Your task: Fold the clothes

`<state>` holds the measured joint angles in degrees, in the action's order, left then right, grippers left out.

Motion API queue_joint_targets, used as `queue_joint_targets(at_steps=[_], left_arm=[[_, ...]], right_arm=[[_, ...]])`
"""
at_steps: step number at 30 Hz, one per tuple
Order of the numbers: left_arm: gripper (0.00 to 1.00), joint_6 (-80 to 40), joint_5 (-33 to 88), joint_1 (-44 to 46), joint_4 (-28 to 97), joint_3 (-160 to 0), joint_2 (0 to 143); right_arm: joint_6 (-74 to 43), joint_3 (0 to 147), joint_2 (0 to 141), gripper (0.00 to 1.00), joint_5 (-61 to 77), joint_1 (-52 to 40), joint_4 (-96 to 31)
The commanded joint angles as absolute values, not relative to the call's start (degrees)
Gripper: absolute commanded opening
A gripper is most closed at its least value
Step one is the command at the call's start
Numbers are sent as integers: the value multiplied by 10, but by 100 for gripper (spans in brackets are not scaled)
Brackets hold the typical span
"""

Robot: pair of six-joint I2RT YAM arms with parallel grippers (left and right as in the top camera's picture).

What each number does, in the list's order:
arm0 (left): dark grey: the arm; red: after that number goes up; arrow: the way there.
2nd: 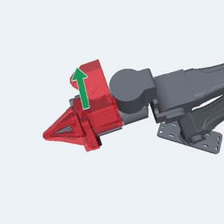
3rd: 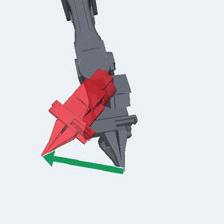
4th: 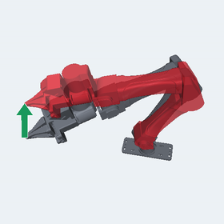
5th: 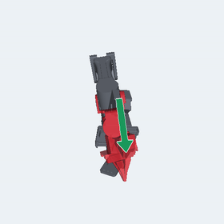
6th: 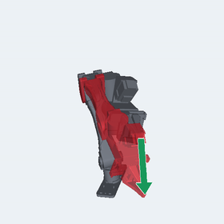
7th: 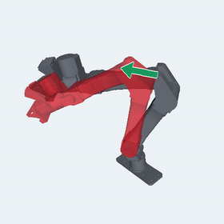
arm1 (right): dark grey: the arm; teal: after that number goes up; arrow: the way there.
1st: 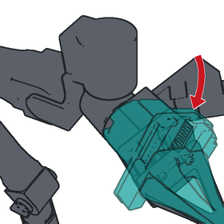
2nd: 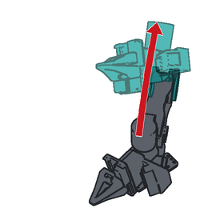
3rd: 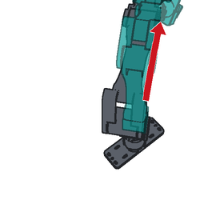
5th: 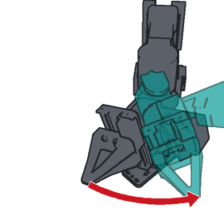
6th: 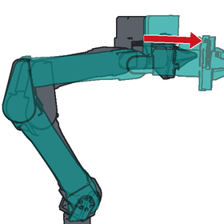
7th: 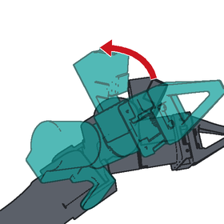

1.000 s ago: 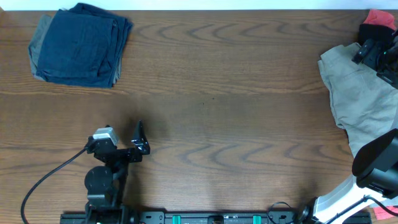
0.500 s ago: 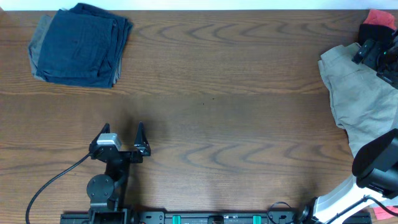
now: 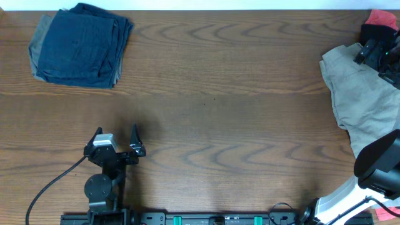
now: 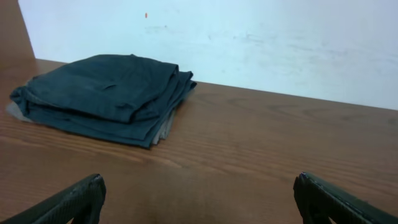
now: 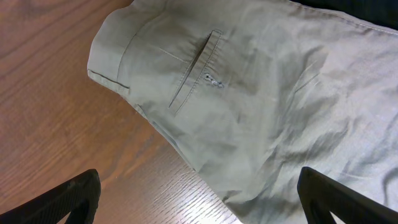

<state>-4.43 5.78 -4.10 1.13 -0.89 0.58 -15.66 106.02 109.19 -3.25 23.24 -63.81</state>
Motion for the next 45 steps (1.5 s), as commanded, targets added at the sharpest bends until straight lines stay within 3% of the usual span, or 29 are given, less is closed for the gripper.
queue_joint_targets(at_steps=[1,36,45], left_arm=[[98,-36,67,-44,36,-2,2],[98,-36,67,-44,36,-2,2],[98,-36,67,-44,36,-2,2]], right_arm=[[-150,1062,1091,99,-34,236,-639],[-150,1061,1088,99,-34,231,-639],[-150,1061,963,99,-34,205,-639]])
